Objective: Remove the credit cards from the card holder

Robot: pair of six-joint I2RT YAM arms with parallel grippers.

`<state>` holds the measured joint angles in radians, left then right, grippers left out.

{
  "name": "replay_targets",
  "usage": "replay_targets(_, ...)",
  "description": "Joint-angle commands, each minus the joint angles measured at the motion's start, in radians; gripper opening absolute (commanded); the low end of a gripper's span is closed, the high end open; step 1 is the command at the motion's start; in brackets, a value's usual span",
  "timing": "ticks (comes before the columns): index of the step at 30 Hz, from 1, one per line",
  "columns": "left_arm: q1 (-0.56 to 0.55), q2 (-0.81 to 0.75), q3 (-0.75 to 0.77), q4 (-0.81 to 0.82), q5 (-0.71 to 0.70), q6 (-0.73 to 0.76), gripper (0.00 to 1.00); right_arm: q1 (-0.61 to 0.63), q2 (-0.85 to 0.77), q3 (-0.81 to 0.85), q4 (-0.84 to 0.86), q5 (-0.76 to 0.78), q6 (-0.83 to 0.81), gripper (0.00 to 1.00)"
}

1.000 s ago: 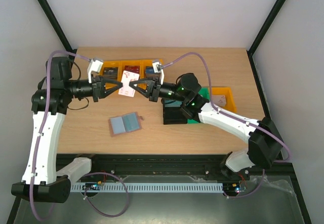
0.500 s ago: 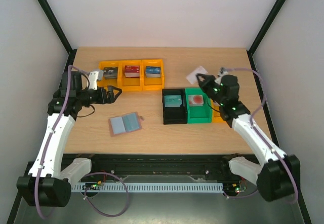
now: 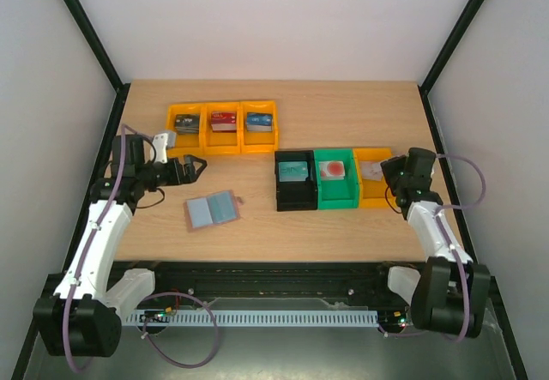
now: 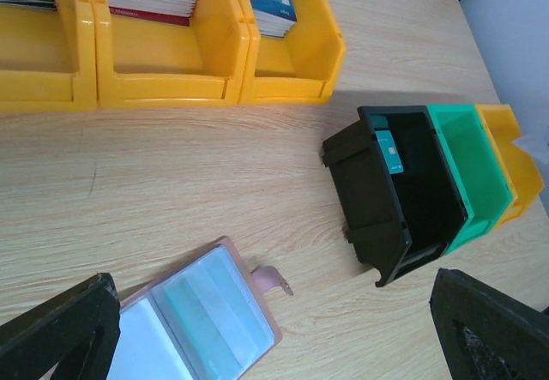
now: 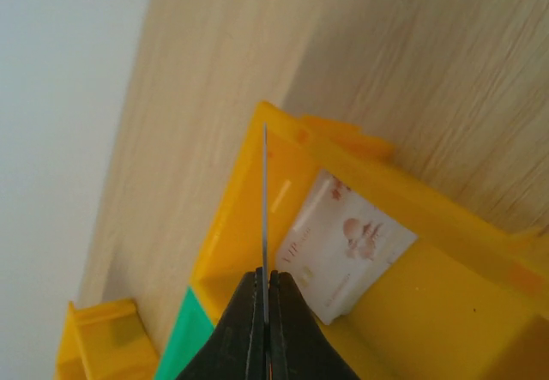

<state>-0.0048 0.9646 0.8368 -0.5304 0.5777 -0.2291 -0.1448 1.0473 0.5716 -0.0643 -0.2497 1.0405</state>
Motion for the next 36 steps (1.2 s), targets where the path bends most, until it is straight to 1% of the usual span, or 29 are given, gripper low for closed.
replay_targets(1, 0.016, -0.01, -0.005, 0.029, 0.022, -0.006, 0.99, -0.005, 0.08, -0.019, 0.075, -0.106, 0.007, 0.02)
replay_targets(4, 0.024, -0.006, -0.009, 0.034, 0.031, -0.004, 1.0, 0.002, 0.076, -0.089, 0.153, -0.135, 0.079, 0.02)
replay_targets(9, 0.026, -0.001, -0.015, 0.04, 0.034, -0.007, 0.99, 0.041, 0.056, -0.151, 0.229, -0.055, 0.142, 0.02)
replay_targets(12, 0.027, -0.005, -0.015, 0.04, 0.035, -0.006, 1.0, 0.068, 0.093, -0.143, 0.279, -0.044, 0.166, 0.02)
replay_targets(16, 0.031, -0.006, -0.011, 0.038, 0.043, -0.001, 1.0, 0.099, 0.151, -0.111, 0.302, -0.015, 0.182, 0.02)
replay_targets(20, 0.032, -0.006, -0.014, 0.039, 0.046, -0.001, 1.0, 0.106, 0.156, -0.135, 0.353, 0.048, 0.242, 0.02)
replay_targets(25, 0.032, -0.002, -0.016, 0.042, 0.055, -0.001, 0.99, 0.12, 0.189, -0.162, 0.469, 0.072, 0.311, 0.02)
replay_targets(32, 0.032, -0.003, -0.016, 0.04, 0.06, 0.001, 0.99, 0.134, 0.247, -0.164, 0.485, 0.112, 0.361, 0.02)
replay_targets(36, 0.032, -0.002, -0.017, 0.04, 0.063, 0.001, 1.0, 0.14, 0.27, -0.159, 0.513, 0.118, 0.346, 0.02)
